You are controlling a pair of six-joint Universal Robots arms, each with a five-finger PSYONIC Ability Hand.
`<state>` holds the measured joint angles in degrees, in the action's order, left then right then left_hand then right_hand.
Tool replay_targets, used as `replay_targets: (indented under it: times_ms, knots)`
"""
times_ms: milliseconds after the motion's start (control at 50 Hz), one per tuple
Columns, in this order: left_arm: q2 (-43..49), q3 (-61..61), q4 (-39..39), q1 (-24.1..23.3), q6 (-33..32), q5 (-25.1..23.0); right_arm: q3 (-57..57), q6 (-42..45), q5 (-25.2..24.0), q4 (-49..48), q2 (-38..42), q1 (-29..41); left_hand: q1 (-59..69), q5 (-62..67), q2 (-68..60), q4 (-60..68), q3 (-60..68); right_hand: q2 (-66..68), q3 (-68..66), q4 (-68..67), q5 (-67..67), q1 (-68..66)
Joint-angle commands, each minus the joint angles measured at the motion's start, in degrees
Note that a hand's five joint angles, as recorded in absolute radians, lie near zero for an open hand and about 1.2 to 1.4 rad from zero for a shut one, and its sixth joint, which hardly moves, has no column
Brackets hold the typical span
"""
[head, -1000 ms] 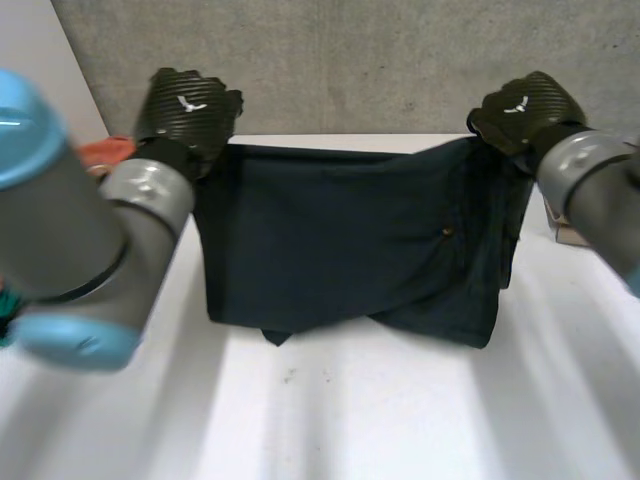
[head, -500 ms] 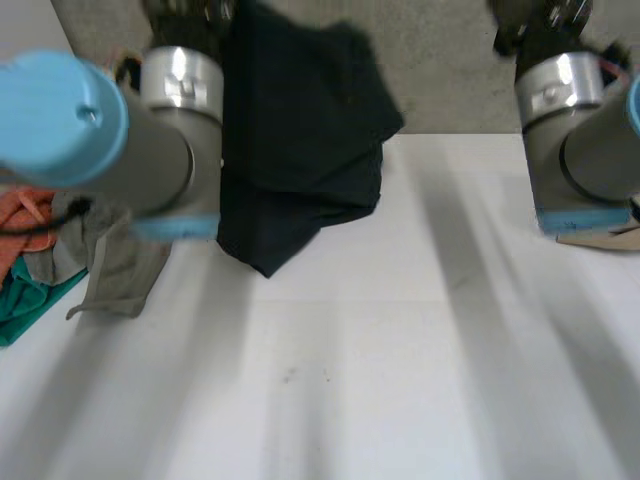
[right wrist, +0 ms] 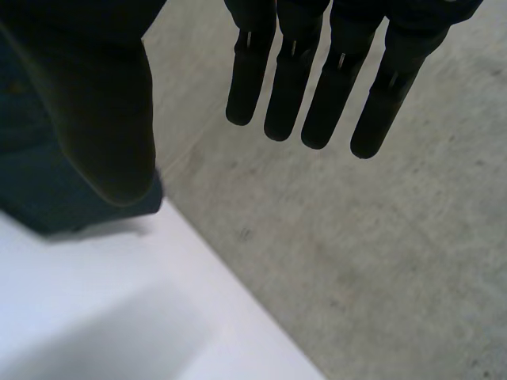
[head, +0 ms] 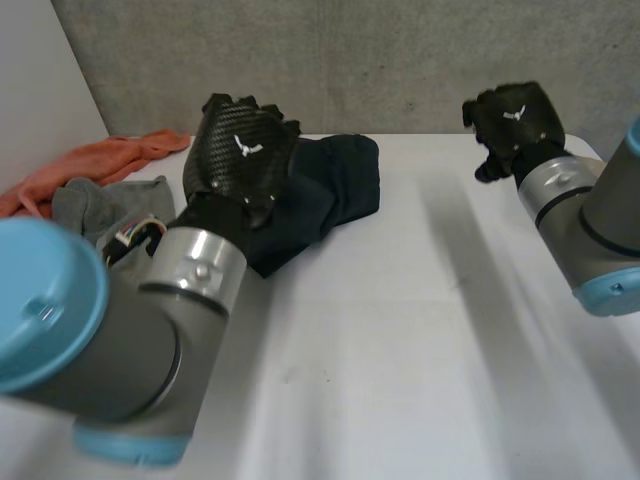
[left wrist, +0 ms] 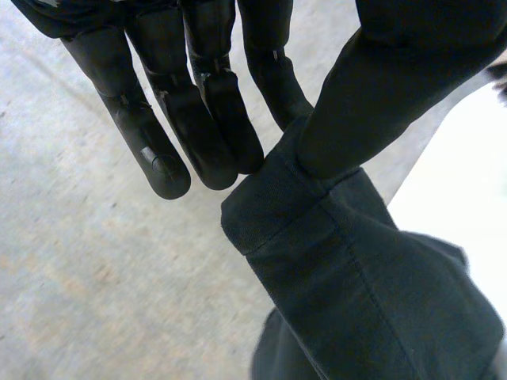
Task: Fold the laundry.
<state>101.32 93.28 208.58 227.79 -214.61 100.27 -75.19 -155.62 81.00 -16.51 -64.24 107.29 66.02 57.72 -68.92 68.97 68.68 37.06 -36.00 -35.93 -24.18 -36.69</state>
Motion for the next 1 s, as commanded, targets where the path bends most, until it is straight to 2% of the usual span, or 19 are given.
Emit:
replay_targets:
  times_ms: [20, 60, 140, 340, 440, 500, 520, 560, 580, 600, 640, 680, 740, 800, 860, 880, 1000]
  knots:
    - [-7.6, 5.6, -2.9, -7.6, 0.1, 0.1, 0.8, -6.9, -15.1, -4.6, 0.3, -1.2, 14.0, 12.3, -11.1, 11.0, 11.3, -27.1, 26.0, 25.9, 24.2, 26.7]
    - [-9.0, 6.6, -3.2, -9.3, 0.1, 0.1, 0.8, -8.9, -22.3, -4.6, 1.6, -1.2, 14.0, 12.3, -11.1, 11.0, 11.3, -27.1, 26.0, 25.9, 24.2, 26.7]
    - [-12.7, 8.9, -4.4, -12.5, 0.1, 0.3, 2.7, -10.5, -28.5, -3.8, 6.7, -0.3, 14.0, 12.3, -11.1, 11.0, 11.3, -27.1, 26.0, 25.9, 24.2, 26.7]
    - [-17.2, 9.8, -7.1, -13.4, 0.2, 0.5, 9.0, -8.8, -29.9, -0.5, 19.5, 4.4, 14.0, 12.3, -11.1, 11.0, 11.3, -27.1, 26.0, 25.9, 24.2, 26.7]
    - [-17.5, 9.7, -7.4, -13.1, 0.3, 0.6, 10.4, -3.6, -29.9, 1.5, 23.3, 5.6, 14.0, 12.3, -11.1, 11.0, 11.3, -26.3, 25.3, 25.2, 23.5, 26.0]
    - [-17.6, 9.7, -7.4, -13.1, 0.3, 0.6, 11.1, -2.1, -29.4, 2.5, 24.1, 6.0, 14.0, 12.3, -11.1, 11.0, 11.3, -8.0, 7.0, 6.9, 5.2, 7.7]
    - [-17.6, 9.7, -7.4, -13.0, 0.4, 0.6, 11.6, -1.0, -28.7, 2.7, 24.5, 6.2, 14.0, 12.3, -11.1, 11.0, 11.3, 14.0, -15.1, -15.1, -16.9, -14.4]
    - [-17.6, 9.6, -7.4, -12.9, 0.3, 0.6, 12.1, -0.2, -27.2, 2.7, 24.6, 6.2, 14.0, 12.3, -11.1, 11.0, 11.3, 37.0, -38.1, -38.1, -39.9, -37.4]
    - [-17.6, 9.6, -7.3, -12.9, 0.3, 0.6, 12.3, 0.2, -25.7, 2.7, 24.5, 6.3, 14.0, 12.3, -11.1, 11.0, 11.3, 42.9, -43.9, -44.0, -45.8, -43.2]
    - [-17.6, 9.5, -7.2, -12.6, 0.3, 0.6, 12.5, 1.3, -21.5, 2.5, 23.7, 6.2, 14.0, 12.3, -11.1, 11.0, 11.3, 42.9, -44.0, -44.1, -45.8, -43.3]
    - [-17.6, 9.3, -7.1, -12.0, 0.3, 0.6, 12.0, 2.6, -15.9, 2.2, 22.5, 6.1, 14.0, 12.3, -11.1, 11.0, 11.3, 42.9, -44.0, -44.1, -45.8, -43.3]
    - [-17.6, 9.2, -7.0, -10.0, 0.2, 0.5, 10.8, 5.5, -8.7, 3.0, 18.0, 5.9, 14.0, 12.3, -11.1, 11.0, 11.3, 42.9, -44.0, -44.1, -45.8, -43.3]
    - [-17.6, 8.9, -6.9, -7.1, 0.2, 0.4, 7.1, 9.7, -4.2, 3.9, 11.7, 5.0, 14.0, 12.3, -11.1, 11.0, 11.3, 42.9, -44.0, -44.1, -45.8, -43.3]
    - [-17.5, 8.8, -6.9, -2.9, 0.4, 0.0, 3.2, 13.1, -3.2, 6.5, 6.7, 3.5, 14.0, 12.3, -11.1, 11.0, 11.3, 42.9, -44.0, -44.1, -45.8, -43.3]
    - [-16.9, 8.8, -6.8, 0.7, 1.5, -0.1, -1.5, 16.6, -2.5, 14.8, -0.3, 1.1, 14.0, 12.3, -11.1, 11.0, 11.3, 42.9, -44.0, -44.1, -45.8, -43.3]
    - [-16.5, 8.6, -6.8, 1.9, 2.4, -0.3, -3.2, 17.2, -1.6, 20.4, -2.8, 0.7, 14.0, 12.3, -11.1, 11.0, 11.3, 42.9, -44.0, -44.1, -45.8, -43.3]
    - [-13.2, 8.2, -6.9, 3.0, 4.9, -1.8, -9.1, 15.2, -0.3, 40.1, -5.7, 0.3, 14.0, 12.3, -11.1, 11.0, 11.3, 42.9, -44.0, -44.1, -45.8, -43.3]
